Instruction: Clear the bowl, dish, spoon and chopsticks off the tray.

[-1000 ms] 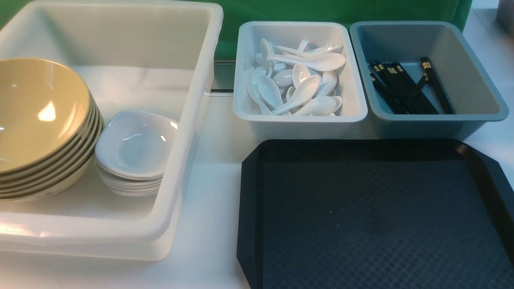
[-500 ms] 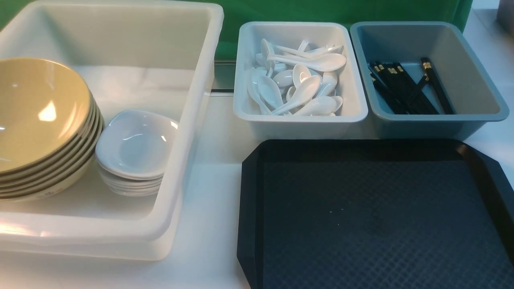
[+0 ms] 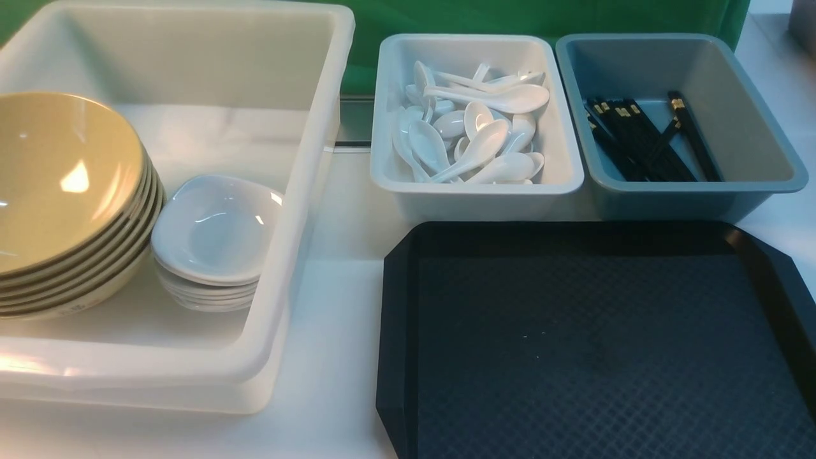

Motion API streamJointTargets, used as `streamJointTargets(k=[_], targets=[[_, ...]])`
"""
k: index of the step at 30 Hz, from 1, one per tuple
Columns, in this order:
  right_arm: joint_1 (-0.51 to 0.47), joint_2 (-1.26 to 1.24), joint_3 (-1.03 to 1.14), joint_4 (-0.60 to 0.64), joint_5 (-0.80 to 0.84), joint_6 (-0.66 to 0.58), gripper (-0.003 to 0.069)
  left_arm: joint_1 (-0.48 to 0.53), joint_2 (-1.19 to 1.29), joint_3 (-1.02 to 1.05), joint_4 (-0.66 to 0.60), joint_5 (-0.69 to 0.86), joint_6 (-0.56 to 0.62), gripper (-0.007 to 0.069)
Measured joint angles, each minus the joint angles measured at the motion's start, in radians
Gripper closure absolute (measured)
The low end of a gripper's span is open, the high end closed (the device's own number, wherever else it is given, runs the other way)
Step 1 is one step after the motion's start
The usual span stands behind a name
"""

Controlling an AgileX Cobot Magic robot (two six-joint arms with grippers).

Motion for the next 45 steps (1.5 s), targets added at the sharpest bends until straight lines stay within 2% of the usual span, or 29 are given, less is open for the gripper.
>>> streamJointTargets(k=[21,27,30,33,38,44,45], targets=[[0.000,0.000,0.000,0.000,0.000,-0.001,0.0596,0.013,-0.014,0.025,-0.009,-0.033,0.000,0.0636],[0.000,0.000,0.000,0.000,0.000,-0.001,0.0588,0.137,-0.020,0.183,-0.117,-0.400,0.064,0.0636],[0.000,0.000,0.000,0.000,0.000,-0.001,0.0582,0.274,-0.020,0.343,-0.266,-0.697,0.166,0.0636],[0.000,0.000,0.000,0.000,0.000,-0.001,0.0580,0.365,-0.051,0.477,-0.321,-0.872,0.192,0.0636],[0.000,0.000,0.000,0.000,0.000,-0.001,0.0575,0.382,-0.101,0.539,-0.323,-0.851,0.155,0.0636],[0.000,0.000,0.000,0.000,0.000,-0.001,0.0567,0.385,-0.106,0.540,-0.325,-0.532,0.149,0.0636],[0.000,0.000,0.000,0.000,0.000,-0.001,0.0566,0.385,-0.106,0.540,-0.325,-0.516,0.162,0.0636]])
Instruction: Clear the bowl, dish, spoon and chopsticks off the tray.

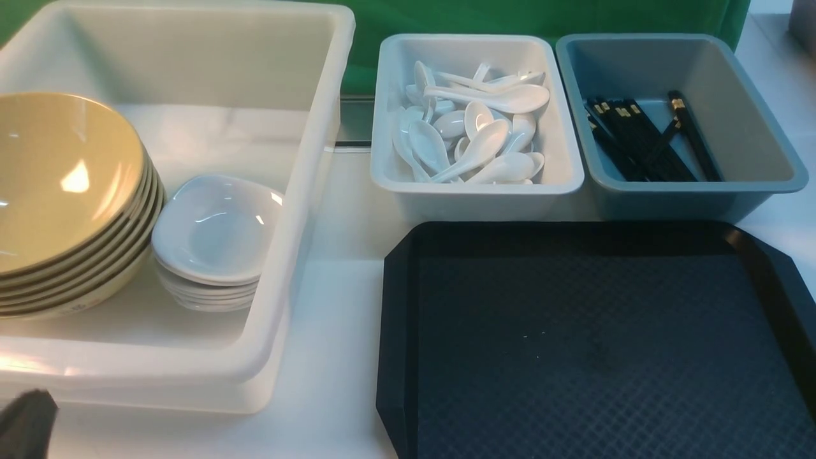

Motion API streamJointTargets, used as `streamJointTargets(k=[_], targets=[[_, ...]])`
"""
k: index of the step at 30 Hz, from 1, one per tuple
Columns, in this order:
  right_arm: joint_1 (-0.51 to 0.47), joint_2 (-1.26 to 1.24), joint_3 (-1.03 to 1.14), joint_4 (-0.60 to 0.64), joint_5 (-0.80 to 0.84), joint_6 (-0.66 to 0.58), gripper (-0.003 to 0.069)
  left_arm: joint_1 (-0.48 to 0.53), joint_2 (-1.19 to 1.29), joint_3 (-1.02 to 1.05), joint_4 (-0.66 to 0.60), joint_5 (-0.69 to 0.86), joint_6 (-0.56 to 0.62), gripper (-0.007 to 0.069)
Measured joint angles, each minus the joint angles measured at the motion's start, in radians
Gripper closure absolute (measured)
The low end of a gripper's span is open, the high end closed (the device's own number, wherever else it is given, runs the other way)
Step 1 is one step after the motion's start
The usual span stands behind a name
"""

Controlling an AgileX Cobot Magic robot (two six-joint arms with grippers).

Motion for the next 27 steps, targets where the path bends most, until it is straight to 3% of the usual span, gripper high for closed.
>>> streamJointTargets(k=[5,27], targets=[[0.000,0.000,0.000,0.000,0.000,0.000,0.0561,0.015,-0.002,0.000,0.000,0.002,0.063,0.0636],[0.000,0.000,0.000,0.000,0.000,0.000,0.0541,0.025,-0.002,0.000,-0.006,0.002,0.077,0.0636]])
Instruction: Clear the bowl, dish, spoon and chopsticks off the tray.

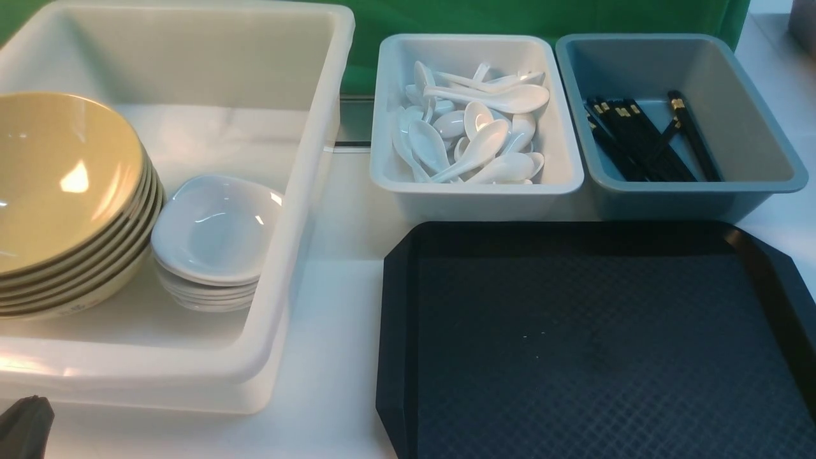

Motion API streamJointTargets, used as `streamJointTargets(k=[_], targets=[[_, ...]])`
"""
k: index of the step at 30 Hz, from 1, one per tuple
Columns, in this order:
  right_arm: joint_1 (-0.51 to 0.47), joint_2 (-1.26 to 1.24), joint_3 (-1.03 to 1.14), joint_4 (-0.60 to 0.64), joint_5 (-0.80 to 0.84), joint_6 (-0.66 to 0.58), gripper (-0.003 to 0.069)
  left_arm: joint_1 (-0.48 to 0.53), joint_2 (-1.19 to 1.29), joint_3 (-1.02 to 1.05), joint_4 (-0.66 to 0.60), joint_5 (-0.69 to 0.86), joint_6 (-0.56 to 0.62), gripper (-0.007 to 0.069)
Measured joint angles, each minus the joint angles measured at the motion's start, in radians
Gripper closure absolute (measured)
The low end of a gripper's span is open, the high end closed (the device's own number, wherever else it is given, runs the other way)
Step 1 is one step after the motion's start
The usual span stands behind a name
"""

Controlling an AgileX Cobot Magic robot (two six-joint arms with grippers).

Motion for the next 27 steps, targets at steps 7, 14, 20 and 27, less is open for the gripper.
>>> streamJointTargets(k=[7,14,20,27], targets=[[0.000,0.000,0.000,0.000,0.000,0.000,0.0535,0.000,0.000,0.000,0.000,0.000,0.000,0.0636],[0.000,0.000,0.000,0.000,0.000,0.000,0.0526,0.000,0.000,0.000,0.000,0.000,0.000,0.0636],[0.000,0.000,0.000,0.000,0.000,0.000,0.0522,0.000,0.000,0.000,0.000,0.000,0.000,0.0636],[0.000,0.000,0.000,0.000,0.000,0.000,0.0513,0.000,0.000,0.000,0.000,0.000,0.000,0.0636]])
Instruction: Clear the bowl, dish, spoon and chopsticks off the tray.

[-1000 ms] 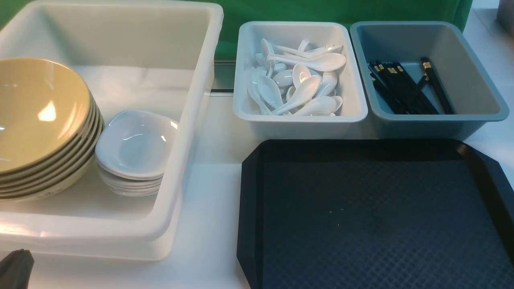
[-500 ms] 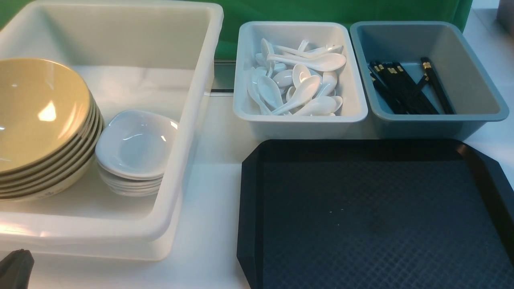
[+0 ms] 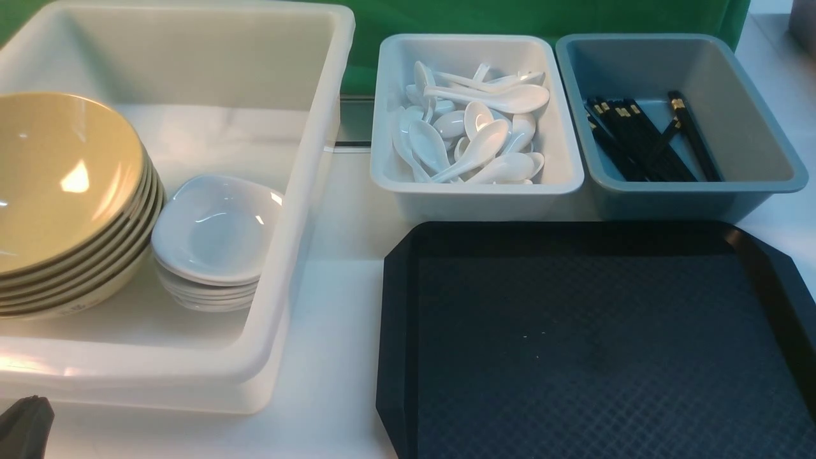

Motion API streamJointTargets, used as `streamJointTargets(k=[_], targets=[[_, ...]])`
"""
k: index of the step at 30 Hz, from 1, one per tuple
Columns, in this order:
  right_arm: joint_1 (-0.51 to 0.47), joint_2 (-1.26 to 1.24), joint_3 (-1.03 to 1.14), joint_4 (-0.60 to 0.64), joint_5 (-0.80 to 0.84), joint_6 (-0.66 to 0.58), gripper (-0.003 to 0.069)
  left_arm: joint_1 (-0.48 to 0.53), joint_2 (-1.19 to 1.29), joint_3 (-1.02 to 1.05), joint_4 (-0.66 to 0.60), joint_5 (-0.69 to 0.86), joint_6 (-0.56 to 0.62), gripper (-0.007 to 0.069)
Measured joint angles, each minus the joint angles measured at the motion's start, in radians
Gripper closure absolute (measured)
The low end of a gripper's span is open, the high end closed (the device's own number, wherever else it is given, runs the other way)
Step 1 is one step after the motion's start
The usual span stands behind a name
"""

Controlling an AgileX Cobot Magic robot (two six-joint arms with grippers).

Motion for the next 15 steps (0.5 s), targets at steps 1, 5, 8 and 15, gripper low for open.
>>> streamJointTargets(k=[1,5,8,15], targets=[[0.000,0.000,0.000,0.000,0.000,0.000,0.0512,0.000,0.000,0.000,0.000,0.000,0.000,0.0636],[0.000,0.000,0.000,0.000,0.000,0.000,0.0508,0.000,0.000,0.000,0.000,0.000,0.000,0.0636],[0.000,0.000,0.000,0.000,0.000,0.000,0.0508,0.000,0.000,0.000,0.000,0.000,0.000,0.0636],[0.000,0.000,0.000,0.000,0.000,0.000,0.0506,0.000,0.000,0.000,0.000,0.000,0.000,0.0636]])
